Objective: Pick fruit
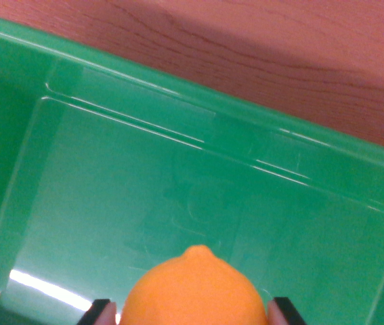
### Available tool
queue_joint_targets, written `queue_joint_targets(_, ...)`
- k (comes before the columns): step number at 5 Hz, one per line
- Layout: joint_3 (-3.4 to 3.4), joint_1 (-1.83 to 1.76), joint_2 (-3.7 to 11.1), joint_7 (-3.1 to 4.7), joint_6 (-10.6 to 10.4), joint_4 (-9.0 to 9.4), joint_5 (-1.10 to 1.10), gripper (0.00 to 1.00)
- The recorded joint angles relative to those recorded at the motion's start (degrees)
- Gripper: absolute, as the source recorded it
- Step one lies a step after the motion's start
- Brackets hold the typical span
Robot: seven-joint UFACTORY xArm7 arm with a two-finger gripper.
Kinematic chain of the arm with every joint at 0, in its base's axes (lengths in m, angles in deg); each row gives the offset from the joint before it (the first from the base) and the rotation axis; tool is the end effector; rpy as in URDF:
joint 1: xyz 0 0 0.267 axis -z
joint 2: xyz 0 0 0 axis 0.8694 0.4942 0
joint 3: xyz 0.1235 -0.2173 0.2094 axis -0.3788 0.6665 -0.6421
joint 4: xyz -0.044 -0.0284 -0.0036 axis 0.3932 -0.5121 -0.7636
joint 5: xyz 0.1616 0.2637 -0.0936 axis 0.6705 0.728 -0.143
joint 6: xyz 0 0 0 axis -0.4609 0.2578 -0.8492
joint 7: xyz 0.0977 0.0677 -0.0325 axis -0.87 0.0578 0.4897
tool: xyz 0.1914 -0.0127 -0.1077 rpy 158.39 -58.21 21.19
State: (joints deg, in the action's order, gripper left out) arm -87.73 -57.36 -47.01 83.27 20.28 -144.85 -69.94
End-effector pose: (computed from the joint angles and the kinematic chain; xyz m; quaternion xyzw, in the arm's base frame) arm 0.4566 0.0007 0.2396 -0.9863 -0.1639 0.0159 0.0080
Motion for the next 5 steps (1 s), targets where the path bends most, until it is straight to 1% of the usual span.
queue_joint_targets(1,0.00,0.00,0.00,0.00,0.0,0.00,0.00,1.00)
queue_joint_targets(2,0.00,0.01,-0.69,0.01,2.5,-1.80,0.03,1.00)
queue_joint_targets(3,0.00,0.01,-0.69,0.01,2.5,-1.80,0.03,1.00)
queue_joint_targets(4,0.00,0.02,-1.41,0.01,5.1,-3.67,0.07,1.00)
queue_joint_targets(5,0.00,0.02,-1.41,0.01,5.1,-3.67,0.07,1.00)
